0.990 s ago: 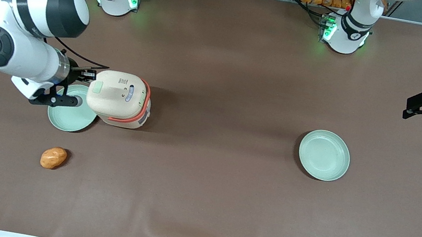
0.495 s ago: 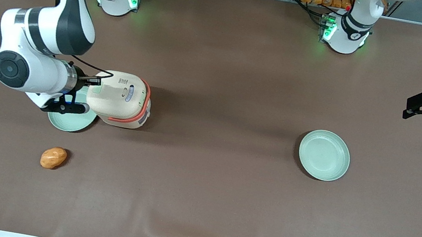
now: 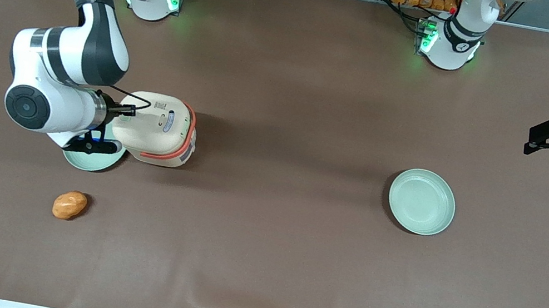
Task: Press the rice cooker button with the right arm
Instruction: 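Lower the closed right gripper onto the rice cooker's lid button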
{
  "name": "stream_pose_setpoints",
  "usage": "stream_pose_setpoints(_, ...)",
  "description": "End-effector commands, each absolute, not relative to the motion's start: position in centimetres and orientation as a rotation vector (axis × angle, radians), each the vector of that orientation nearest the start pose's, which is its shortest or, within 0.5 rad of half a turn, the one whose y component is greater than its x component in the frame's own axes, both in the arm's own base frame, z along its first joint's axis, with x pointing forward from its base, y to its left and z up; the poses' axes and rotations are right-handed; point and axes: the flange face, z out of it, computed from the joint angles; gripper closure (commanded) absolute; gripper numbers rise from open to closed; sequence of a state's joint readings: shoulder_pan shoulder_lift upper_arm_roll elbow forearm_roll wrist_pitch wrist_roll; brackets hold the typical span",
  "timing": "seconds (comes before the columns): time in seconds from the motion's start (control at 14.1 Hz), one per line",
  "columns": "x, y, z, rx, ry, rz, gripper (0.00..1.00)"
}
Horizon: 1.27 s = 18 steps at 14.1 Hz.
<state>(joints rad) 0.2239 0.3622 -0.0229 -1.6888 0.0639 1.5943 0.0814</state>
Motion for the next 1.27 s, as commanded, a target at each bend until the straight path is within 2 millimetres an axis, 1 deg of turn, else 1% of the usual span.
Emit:
stream_pose_setpoints(0.0,58.7,12.5,35.0,-3.047,-0.137,0.727,0.99)
stream_pose_setpoints(0.42,58.8,12.3,33.4,-3.044,-0.129,0.748,0.99)
stream_pose_setpoints(0.64,58.9,12.3,32.9,-3.045,-0.128,0.741,0.99)
stream_pose_setpoints(0.78,58.9,12.3,33.0,-3.046,-0.128,0.737,0.99)
stream_pose_setpoints(0.85,59.0,12.4,33.6,-3.047,-0.129,0.727,0.98)
stream_pose_setpoints(0.92,59.3,12.4,34.9,-3.052,-0.127,0.695,0.95)
stream_pose_setpoints(0.99,59.8,12.5,36.7,-3.057,-0.133,0.647,0.91)
stream_pose_setpoints(1.2,60.3,12.7,41.3,-3.058,-0.14,0.621,0.78)
